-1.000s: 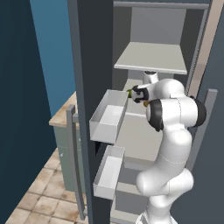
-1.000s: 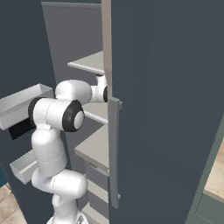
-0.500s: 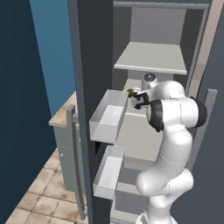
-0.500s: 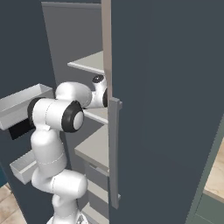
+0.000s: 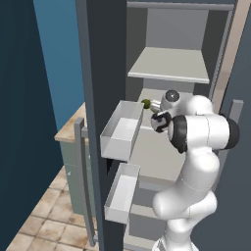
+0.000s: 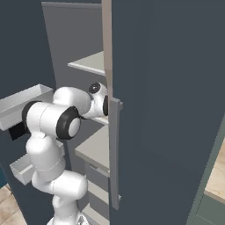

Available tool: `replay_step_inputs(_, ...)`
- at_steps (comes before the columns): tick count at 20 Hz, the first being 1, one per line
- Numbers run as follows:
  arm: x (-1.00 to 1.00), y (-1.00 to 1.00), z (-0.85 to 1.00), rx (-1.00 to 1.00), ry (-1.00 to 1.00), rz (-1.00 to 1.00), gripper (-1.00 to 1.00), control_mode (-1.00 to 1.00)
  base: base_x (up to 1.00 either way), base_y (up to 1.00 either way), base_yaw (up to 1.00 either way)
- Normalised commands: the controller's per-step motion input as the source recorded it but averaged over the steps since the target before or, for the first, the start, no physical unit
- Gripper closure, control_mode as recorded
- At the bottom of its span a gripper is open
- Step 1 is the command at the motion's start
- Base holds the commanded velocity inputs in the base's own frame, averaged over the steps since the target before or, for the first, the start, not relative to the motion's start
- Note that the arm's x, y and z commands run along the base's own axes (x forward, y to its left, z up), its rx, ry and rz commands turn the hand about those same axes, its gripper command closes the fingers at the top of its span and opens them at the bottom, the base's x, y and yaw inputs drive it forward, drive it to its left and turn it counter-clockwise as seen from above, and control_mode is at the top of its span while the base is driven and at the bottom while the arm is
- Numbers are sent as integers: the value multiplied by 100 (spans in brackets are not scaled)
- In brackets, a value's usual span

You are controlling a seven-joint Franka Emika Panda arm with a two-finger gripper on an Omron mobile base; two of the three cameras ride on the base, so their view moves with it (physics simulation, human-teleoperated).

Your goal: Take the lemon wedge and mango from the highest rack and move them to the second highest rack where the lime and squash are located, to maximize freezer space. Close the freezer door after rearranging.

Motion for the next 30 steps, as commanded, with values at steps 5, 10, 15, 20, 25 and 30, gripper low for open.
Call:
replay_step_inputs(5, -41, 13, 42, 0, 9, 0, -100, -100, 0, 0, 0)
replay_step_inputs(10, -34, 12, 51, 0, 9, 0, -100, -100, 0, 0, 0)
replay_step_inputs(15, -56, 17, 29, 0, -1, 0, -100, -100, 0, 0, 0)
replay_step_inputs(20, -86, 13, 17, 0, -5, 0, -100, -100, 0, 0, 0)
replay_step_inputs(25, -99, 2, 25, 0, -1, 0, -100, -100, 0, 0, 0)
replay_step_inputs(30, -100, 0, 33, 0, 0, 0, -100, -100, 0, 0, 0)
